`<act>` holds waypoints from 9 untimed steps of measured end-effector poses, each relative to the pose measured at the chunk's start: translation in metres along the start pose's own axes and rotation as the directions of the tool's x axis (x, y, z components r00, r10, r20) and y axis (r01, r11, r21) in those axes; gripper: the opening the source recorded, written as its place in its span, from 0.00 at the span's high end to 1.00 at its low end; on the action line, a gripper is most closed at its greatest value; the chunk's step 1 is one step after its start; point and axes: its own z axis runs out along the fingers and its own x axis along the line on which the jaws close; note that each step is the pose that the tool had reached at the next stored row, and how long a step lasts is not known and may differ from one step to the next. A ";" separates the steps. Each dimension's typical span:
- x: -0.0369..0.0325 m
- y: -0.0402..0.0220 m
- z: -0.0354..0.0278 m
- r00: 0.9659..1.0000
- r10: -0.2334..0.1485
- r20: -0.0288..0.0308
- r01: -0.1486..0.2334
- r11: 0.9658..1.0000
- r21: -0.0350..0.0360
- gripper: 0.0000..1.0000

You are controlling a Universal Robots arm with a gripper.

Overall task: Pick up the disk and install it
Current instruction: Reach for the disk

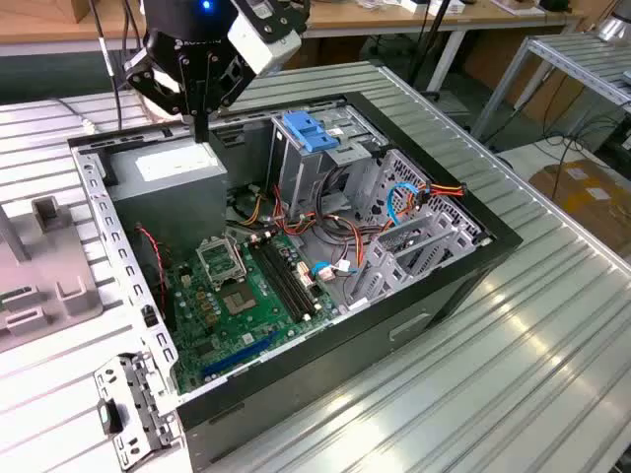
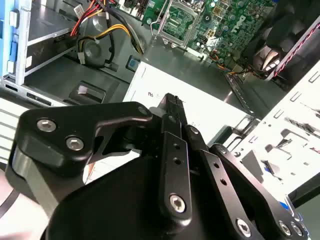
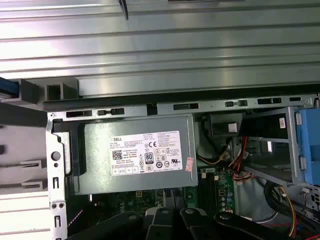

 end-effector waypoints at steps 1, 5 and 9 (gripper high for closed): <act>0.0003 0.0000 0.0000 1.000 0.000 0.000 0.000 1.000 0.000 0.89; 0.0023 -0.0002 -0.0001 1.000 0.000 0.000 0.000 1.000 0.000 0.89; 0.0041 -0.0003 -0.0001 1.000 0.000 0.000 0.000 1.000 0.000 0.89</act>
